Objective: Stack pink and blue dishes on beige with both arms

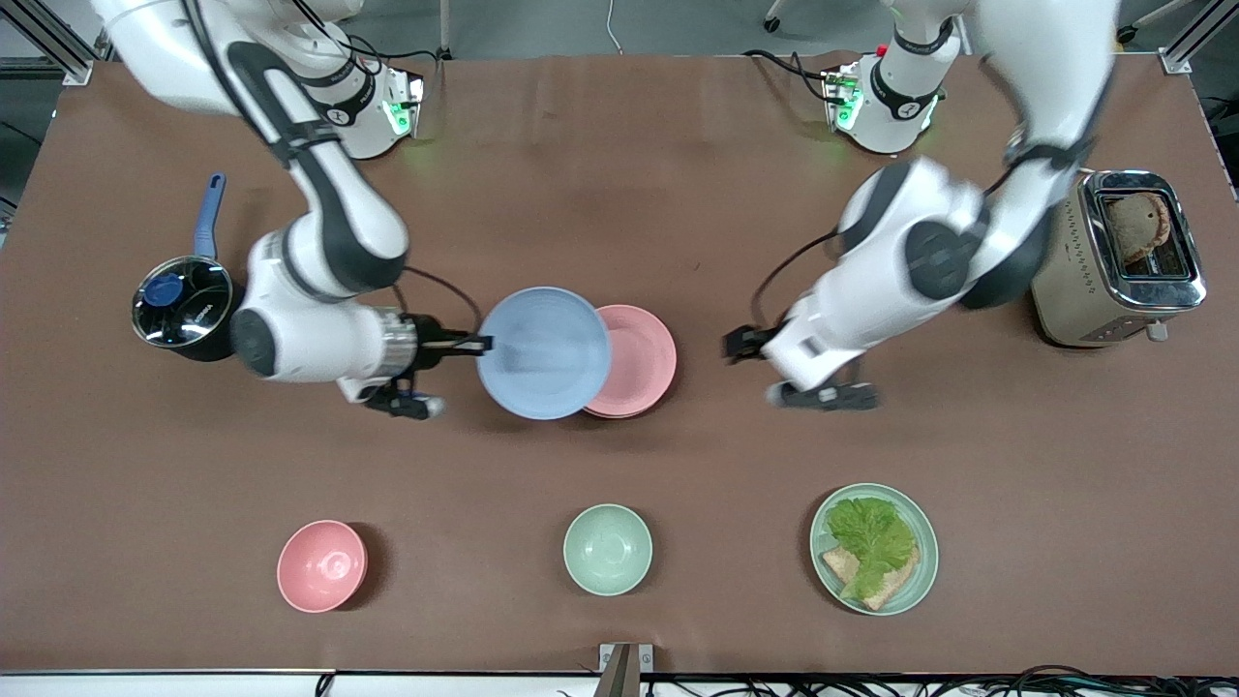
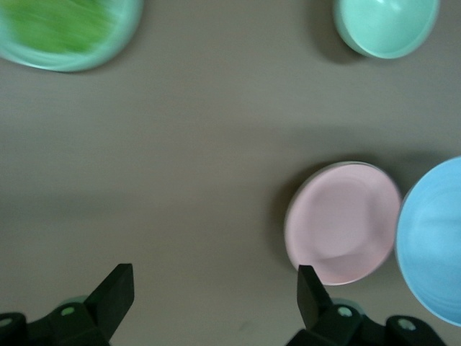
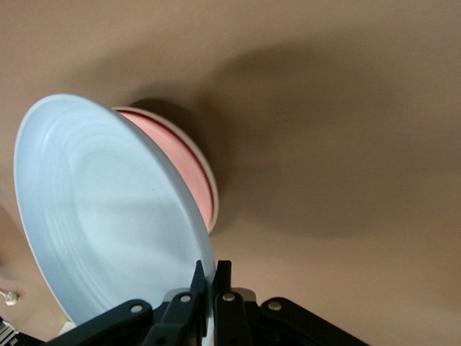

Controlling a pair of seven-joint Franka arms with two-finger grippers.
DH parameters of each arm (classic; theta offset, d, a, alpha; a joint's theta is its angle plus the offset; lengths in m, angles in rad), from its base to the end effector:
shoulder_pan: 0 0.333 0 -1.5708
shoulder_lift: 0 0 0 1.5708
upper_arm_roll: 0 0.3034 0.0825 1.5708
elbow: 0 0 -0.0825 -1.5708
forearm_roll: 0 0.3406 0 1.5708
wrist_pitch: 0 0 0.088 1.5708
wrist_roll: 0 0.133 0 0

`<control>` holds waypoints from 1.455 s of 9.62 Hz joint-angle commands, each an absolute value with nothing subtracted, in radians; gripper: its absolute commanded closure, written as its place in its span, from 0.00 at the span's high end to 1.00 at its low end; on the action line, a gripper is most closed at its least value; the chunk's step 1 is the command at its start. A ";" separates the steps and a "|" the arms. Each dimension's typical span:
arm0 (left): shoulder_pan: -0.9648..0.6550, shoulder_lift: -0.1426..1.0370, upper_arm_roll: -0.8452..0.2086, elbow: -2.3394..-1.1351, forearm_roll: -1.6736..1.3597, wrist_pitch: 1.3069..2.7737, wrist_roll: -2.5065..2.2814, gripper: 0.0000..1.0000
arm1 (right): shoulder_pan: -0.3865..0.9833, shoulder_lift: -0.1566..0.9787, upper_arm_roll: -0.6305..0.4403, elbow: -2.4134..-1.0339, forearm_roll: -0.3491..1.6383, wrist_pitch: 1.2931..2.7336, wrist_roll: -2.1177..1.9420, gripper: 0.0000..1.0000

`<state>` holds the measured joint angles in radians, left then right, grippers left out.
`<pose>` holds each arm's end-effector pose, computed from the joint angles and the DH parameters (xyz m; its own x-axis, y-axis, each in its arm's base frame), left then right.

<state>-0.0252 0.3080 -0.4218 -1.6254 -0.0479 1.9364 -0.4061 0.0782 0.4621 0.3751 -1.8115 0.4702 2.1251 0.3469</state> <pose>0.5530 -0.2439 0.4360 0.9990 -0.0085 -0.0430 -0.0012 -0.9862 0.1653 0.5297 0.2753 0.2939 0.9275 -0.1090 -0.3576 -0.2565 -0.8814 -0.3967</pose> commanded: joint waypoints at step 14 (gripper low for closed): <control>-0.035 0.000 -0.051 -1.497 -0.026 1.512 -0.083 1.00 | 0.115 0.531 0.471 -1.916 0.440 2.473 0.393 1.00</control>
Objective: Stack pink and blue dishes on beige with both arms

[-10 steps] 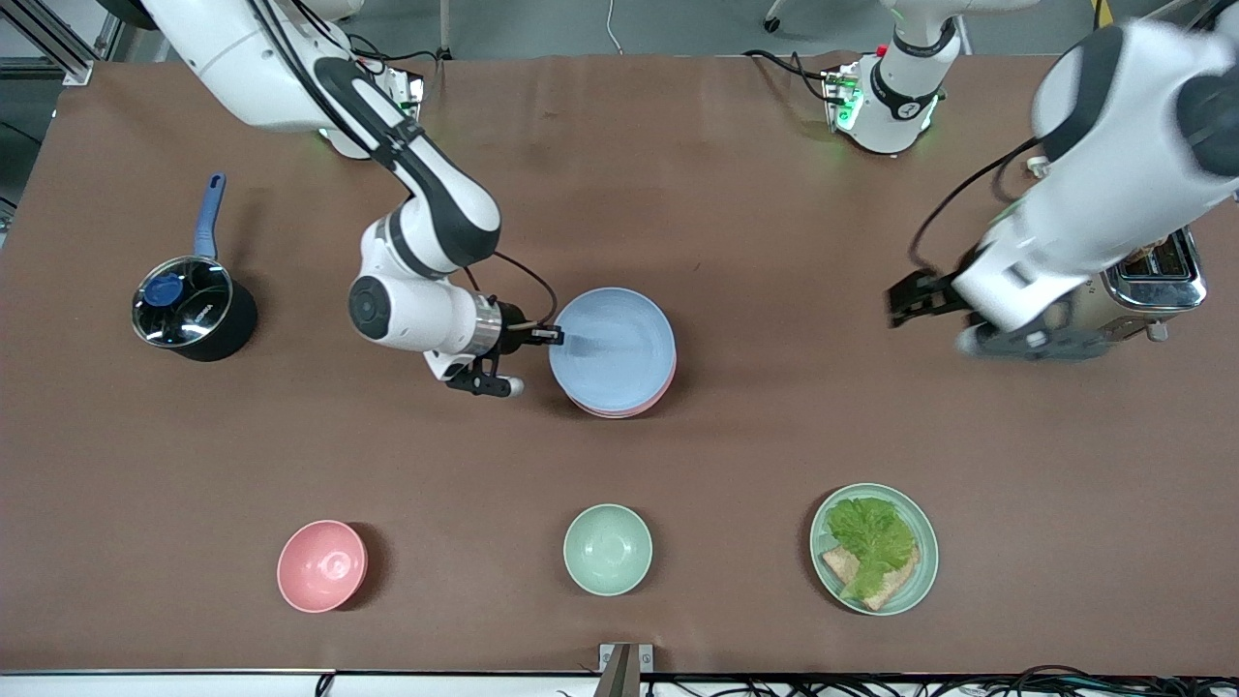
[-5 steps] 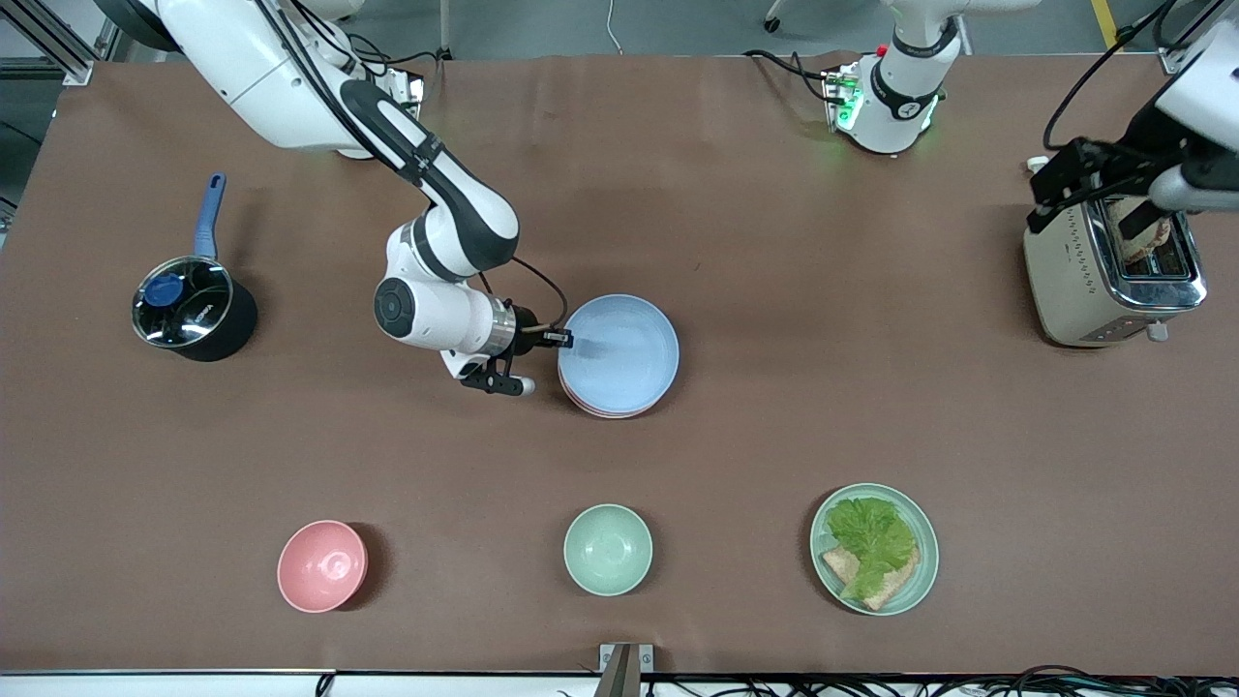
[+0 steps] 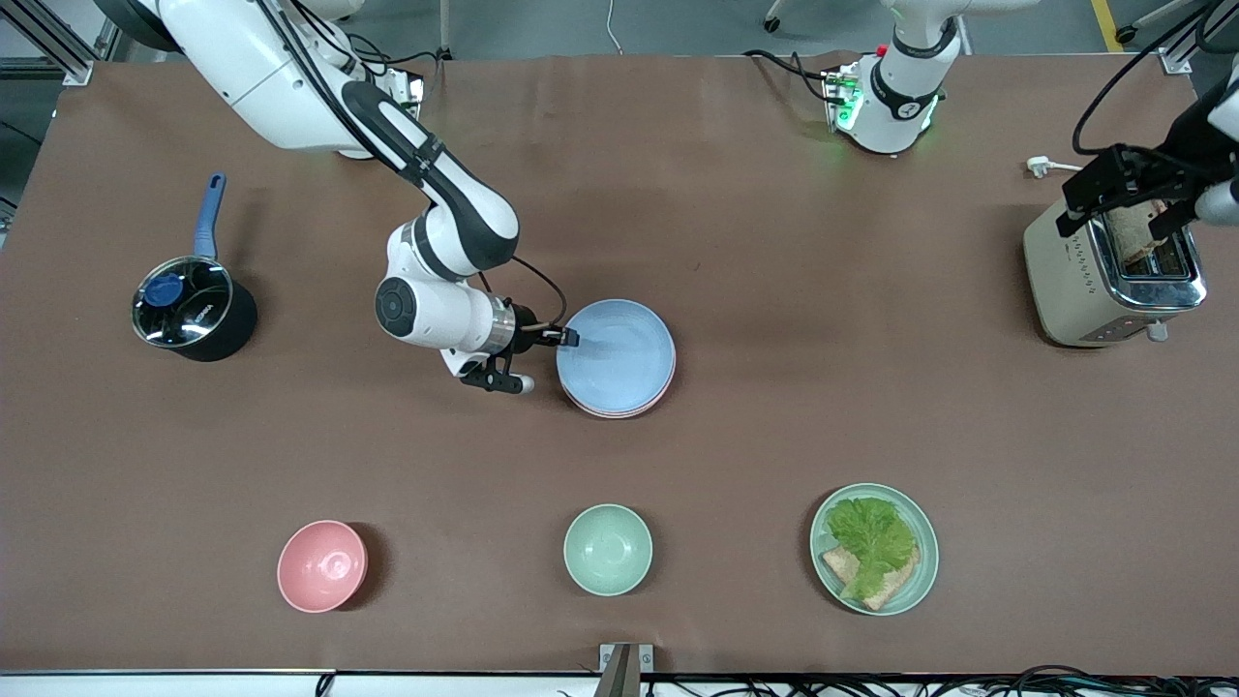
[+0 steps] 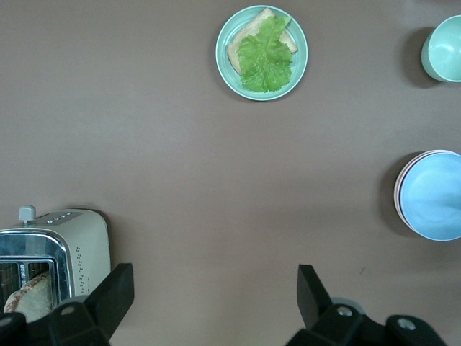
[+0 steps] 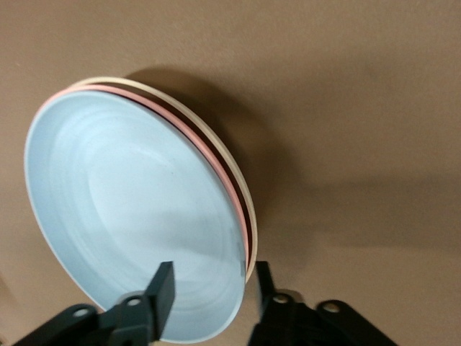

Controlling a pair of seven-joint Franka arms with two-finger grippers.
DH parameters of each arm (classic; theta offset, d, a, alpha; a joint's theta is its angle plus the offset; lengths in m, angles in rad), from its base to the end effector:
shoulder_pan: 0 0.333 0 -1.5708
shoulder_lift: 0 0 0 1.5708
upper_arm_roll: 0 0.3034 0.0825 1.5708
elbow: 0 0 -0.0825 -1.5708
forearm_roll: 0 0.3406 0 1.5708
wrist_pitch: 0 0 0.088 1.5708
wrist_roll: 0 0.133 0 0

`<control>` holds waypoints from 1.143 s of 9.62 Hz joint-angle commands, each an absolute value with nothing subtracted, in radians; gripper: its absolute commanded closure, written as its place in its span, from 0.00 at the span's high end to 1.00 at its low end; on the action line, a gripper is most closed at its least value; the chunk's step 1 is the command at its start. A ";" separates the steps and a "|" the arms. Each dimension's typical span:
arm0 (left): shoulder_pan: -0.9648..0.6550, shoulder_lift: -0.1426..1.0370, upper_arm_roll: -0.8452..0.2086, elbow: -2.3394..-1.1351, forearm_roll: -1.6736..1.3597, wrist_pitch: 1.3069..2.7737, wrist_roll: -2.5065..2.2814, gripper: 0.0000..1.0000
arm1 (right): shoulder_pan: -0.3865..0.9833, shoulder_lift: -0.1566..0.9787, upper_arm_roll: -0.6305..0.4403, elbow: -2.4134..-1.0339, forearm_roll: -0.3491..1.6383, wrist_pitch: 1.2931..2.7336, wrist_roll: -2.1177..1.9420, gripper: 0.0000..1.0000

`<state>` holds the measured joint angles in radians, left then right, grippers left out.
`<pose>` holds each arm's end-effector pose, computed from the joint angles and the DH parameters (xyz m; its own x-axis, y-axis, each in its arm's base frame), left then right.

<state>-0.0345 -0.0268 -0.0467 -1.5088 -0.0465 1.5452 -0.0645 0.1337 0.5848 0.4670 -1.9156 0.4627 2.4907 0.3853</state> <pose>0.5003 -0.0474 0.6238 0.9980 -0.0179 0.0601 -0.0208 -0.9986 0.0490 0.5003 0.3339 0.2190 0.9472 -0.1565 -0.2800 -0.2683 -0.8649 -0.4242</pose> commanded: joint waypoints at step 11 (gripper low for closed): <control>-0.037 -0.061 -0.055 -1.571 0.015 1.533 -0.063 1.00 | -0.025 0.026 -0.010 -1.542 -0.002 1.614 0.178 1.00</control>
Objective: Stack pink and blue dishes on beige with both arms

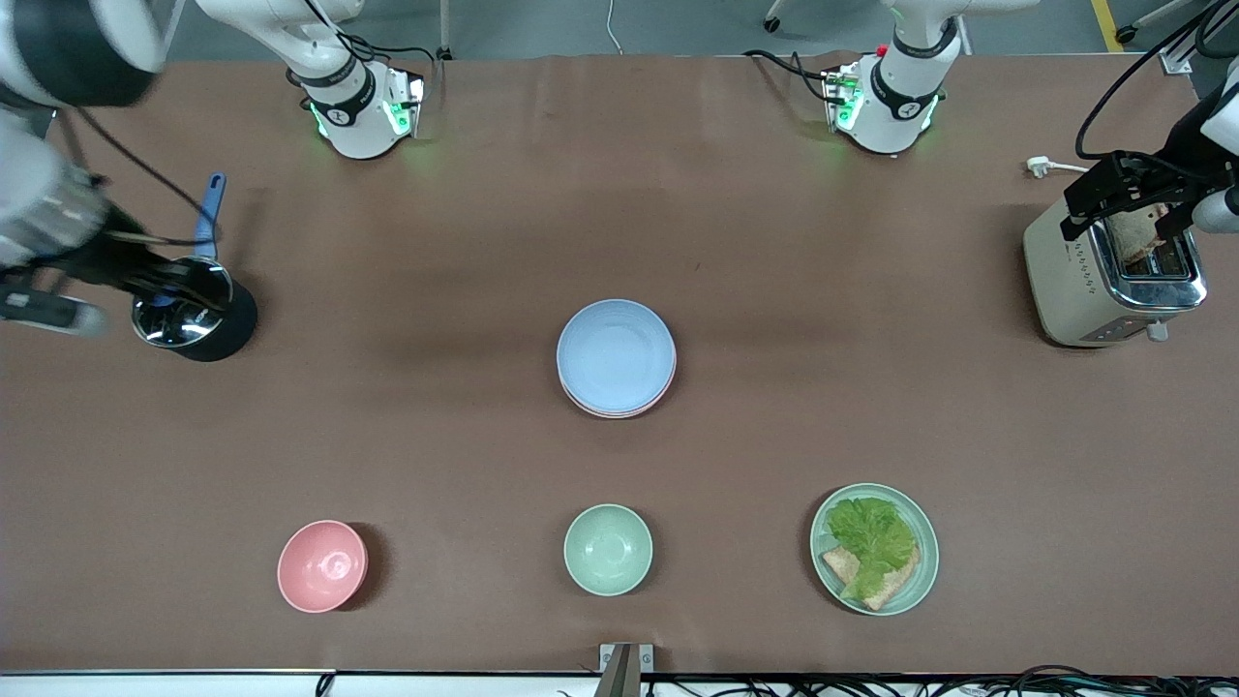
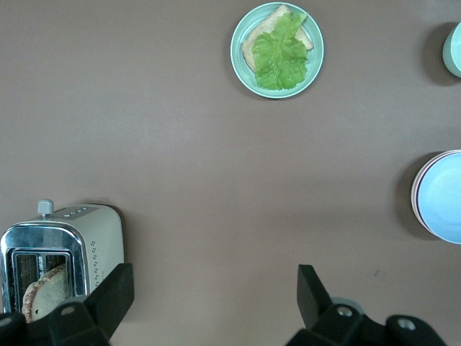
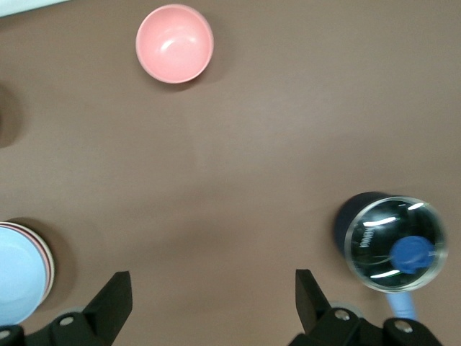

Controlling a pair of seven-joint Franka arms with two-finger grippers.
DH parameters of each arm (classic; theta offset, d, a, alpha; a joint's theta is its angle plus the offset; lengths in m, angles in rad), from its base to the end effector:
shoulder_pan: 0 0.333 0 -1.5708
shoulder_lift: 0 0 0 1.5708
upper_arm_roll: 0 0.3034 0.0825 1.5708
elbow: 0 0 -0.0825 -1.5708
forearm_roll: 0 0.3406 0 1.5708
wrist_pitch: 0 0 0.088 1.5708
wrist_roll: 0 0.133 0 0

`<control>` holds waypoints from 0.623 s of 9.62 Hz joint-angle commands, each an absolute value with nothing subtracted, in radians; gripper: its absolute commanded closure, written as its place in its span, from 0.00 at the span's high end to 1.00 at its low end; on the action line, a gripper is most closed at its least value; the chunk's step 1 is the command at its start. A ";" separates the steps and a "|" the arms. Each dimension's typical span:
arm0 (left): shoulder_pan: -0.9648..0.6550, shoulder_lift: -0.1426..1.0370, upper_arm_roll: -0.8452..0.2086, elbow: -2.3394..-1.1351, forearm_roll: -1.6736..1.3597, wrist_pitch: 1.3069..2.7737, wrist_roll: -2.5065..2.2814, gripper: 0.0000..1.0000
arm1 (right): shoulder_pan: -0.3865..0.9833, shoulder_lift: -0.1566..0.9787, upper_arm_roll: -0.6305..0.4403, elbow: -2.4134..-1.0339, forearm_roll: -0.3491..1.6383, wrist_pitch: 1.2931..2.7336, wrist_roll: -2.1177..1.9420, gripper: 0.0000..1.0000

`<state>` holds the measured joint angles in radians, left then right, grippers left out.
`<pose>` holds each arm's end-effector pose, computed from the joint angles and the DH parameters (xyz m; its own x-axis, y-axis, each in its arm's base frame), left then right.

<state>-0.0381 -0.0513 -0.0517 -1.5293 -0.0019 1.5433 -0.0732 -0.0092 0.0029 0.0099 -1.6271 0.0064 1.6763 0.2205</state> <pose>0.4928 -0.0454 0.6269 0.9977 -0.0166 0.0651 -0.0169 -0.9998 0.0040 0.5223 0.0011 0.5696 0.9748 -0.2187 0.0438 -0.2182 -0.9758 -0.0164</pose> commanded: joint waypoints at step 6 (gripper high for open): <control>-0.035 -0.052 -0.055 -1.566 0.006 1.534 -0.058 1.00 | -0.025 -0.005 -0.015 -1.531 -0.009 1.546 0.215 1.00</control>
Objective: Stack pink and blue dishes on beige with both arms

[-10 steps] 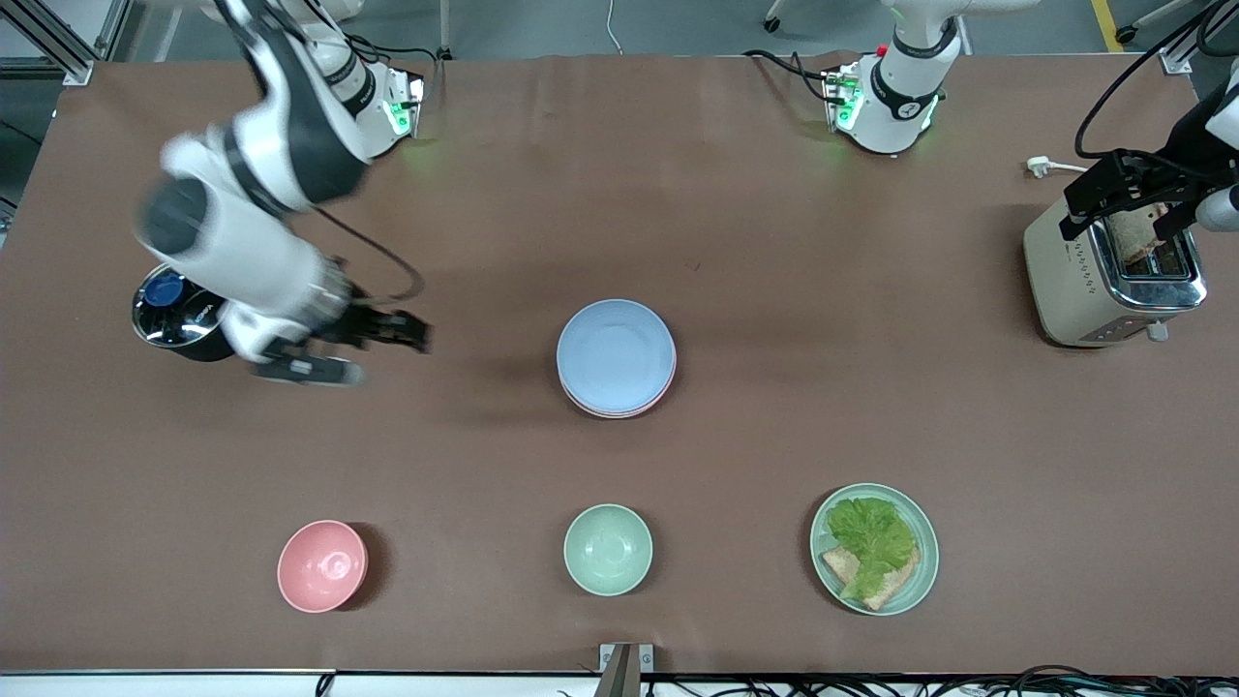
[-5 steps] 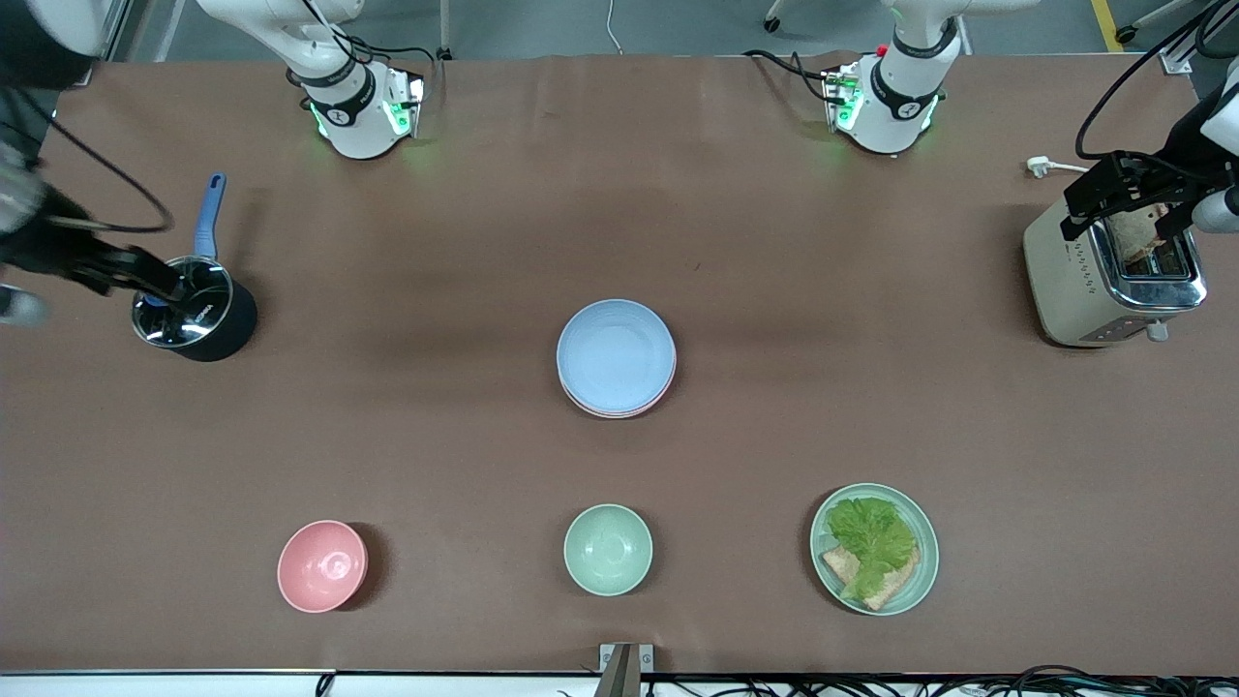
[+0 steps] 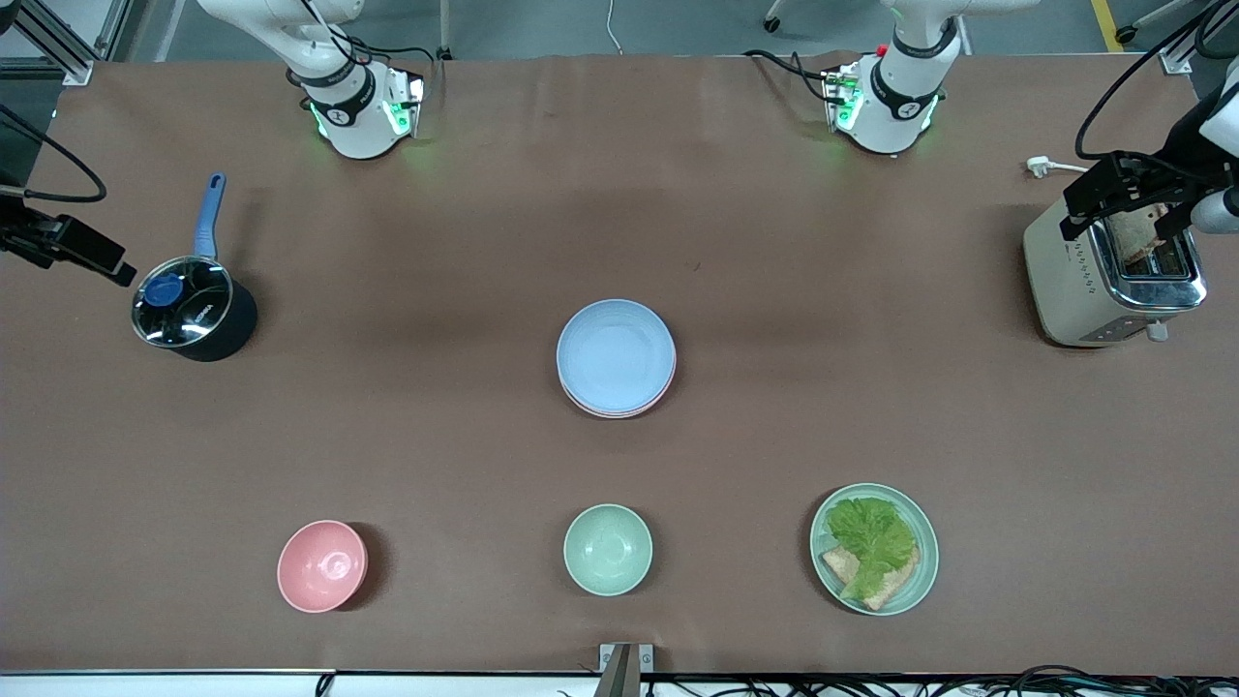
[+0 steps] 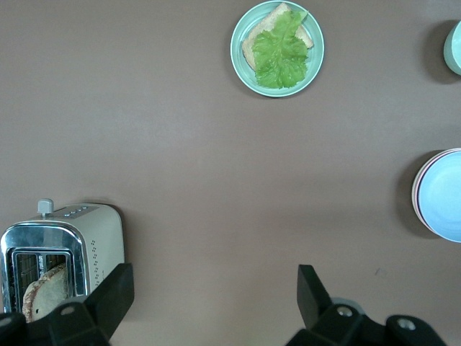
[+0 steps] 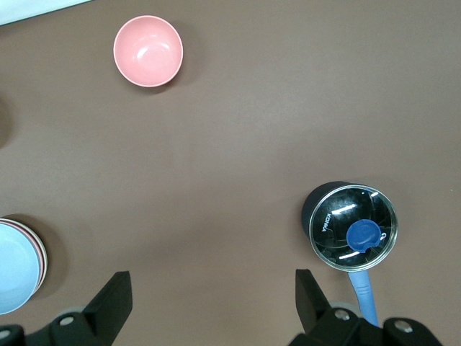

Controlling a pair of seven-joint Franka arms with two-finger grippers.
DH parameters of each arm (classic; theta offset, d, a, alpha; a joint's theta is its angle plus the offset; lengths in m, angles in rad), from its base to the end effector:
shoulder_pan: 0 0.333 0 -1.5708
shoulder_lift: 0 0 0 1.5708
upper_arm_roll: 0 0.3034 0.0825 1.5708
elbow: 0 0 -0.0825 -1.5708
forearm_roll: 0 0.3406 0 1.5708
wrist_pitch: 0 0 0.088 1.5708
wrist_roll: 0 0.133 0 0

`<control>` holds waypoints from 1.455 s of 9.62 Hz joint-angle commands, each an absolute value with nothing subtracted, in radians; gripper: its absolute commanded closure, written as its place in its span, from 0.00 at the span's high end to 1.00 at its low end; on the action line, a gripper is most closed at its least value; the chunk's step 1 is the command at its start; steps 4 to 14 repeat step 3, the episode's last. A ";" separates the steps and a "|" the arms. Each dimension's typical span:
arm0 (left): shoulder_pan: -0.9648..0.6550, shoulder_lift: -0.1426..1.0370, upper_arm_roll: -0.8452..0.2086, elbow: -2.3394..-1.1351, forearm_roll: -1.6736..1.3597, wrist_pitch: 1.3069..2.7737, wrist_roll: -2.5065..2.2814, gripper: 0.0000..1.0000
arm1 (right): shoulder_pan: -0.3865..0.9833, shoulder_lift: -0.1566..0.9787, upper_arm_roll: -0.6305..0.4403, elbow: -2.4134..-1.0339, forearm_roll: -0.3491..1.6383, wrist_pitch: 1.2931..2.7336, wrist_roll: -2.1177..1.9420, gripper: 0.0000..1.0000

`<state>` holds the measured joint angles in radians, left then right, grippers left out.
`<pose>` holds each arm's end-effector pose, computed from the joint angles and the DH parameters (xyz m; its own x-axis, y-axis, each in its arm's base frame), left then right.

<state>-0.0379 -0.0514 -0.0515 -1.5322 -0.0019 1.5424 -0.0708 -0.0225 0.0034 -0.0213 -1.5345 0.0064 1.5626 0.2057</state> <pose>0.4926 -0.0452 0.6256 0.9979 -0.0186 0.0614 -0.0188 -0.9998 0.0036 0.5120 -0.0216 0.5990 0.9688 -0.2469 0.0229 -0.2467 -0.9690 -0.0112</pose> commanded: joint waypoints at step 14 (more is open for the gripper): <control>-0.035 -0.052 -0.055 -1.566 0.006 1.534 -0.055 1.00 | -0.023 -0.005 -0.018 -1.525 -0.011 1.536 0.093 1.00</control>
